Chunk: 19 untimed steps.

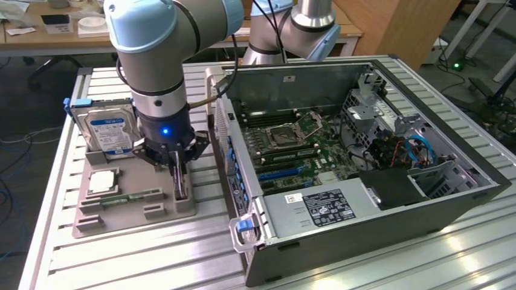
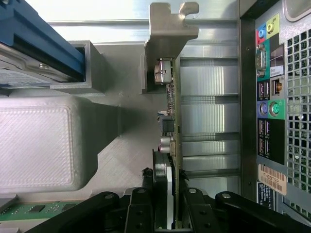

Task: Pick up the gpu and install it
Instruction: 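Pick up the gpu and move the gpu toward the slot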

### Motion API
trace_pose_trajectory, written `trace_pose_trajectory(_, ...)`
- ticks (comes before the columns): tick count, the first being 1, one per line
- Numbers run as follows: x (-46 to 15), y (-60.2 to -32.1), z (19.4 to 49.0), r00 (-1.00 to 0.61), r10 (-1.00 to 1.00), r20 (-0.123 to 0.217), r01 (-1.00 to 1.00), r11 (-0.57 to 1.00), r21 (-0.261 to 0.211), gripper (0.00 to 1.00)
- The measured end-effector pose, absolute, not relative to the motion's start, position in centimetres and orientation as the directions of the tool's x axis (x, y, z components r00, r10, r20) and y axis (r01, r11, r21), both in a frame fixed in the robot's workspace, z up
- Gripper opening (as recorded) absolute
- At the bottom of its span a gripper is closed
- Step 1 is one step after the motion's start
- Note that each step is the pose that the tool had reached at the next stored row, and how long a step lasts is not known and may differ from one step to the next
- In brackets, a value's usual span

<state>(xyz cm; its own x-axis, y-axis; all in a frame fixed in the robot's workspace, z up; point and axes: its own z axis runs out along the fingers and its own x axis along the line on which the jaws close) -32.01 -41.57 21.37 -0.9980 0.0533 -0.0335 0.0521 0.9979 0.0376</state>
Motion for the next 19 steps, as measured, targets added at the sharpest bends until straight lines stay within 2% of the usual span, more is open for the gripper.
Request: trace_pose_trajectory(19, -32.01, -41.56, 22.34, -0.998, 0.053, -0.034, 0.052, 0.998, 0.038, 0.28)
